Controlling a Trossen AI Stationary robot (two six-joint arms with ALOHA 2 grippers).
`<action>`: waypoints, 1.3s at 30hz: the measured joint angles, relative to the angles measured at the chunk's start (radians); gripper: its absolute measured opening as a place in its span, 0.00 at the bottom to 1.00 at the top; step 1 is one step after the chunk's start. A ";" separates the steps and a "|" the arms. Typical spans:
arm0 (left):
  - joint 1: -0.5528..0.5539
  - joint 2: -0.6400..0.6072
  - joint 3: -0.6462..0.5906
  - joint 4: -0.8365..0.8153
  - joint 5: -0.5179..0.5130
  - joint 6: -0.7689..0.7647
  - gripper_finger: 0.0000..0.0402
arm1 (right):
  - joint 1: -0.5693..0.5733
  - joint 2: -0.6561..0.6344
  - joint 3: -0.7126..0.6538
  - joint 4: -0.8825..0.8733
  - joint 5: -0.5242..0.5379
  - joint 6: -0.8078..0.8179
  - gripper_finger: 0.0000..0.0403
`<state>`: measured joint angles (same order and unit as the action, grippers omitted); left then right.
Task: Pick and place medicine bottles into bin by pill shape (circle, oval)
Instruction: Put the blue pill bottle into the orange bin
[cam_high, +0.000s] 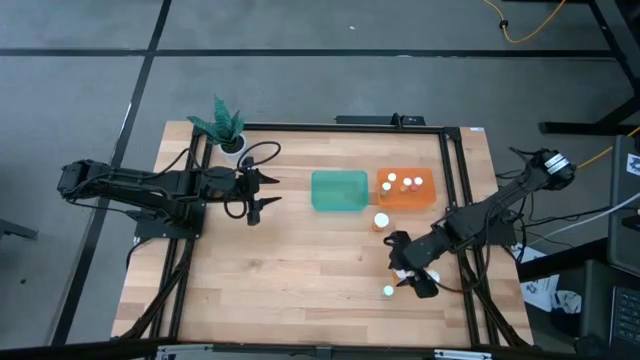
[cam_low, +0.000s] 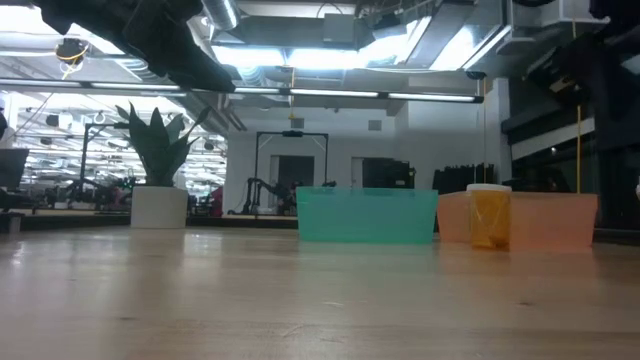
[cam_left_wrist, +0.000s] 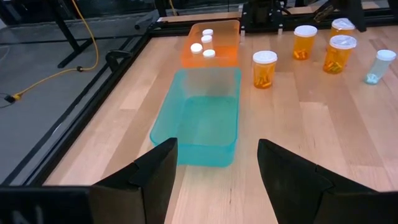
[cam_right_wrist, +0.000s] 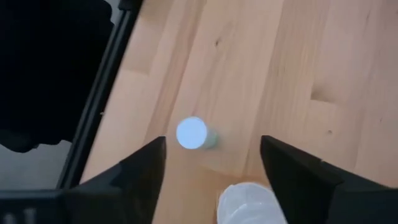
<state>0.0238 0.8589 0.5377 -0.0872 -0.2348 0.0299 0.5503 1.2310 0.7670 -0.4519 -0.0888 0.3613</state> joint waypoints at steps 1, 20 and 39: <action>0.000 0.000 0.000 0.000 0.000 0.000 0.53 | 0.000 0.008 0.000 0.000 0.000 -0.003 0.67; 0.000 0.000 0.000 -0.002 0.000 0.000 0.53 | 0.042 0.256 0.159 -0.095 0.019 -0.224 0.74; 0.000 0.000 0.000 -0.003 0.000 0.000 0.53 | 0.043 0.442 0.243 -0.159 0.008 -0.239 0.74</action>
<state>0.0235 0.8589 0.5377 -0.0898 -0.2344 0.0296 0.5938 1.6735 1.0096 -0.6106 -0.0810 0.1227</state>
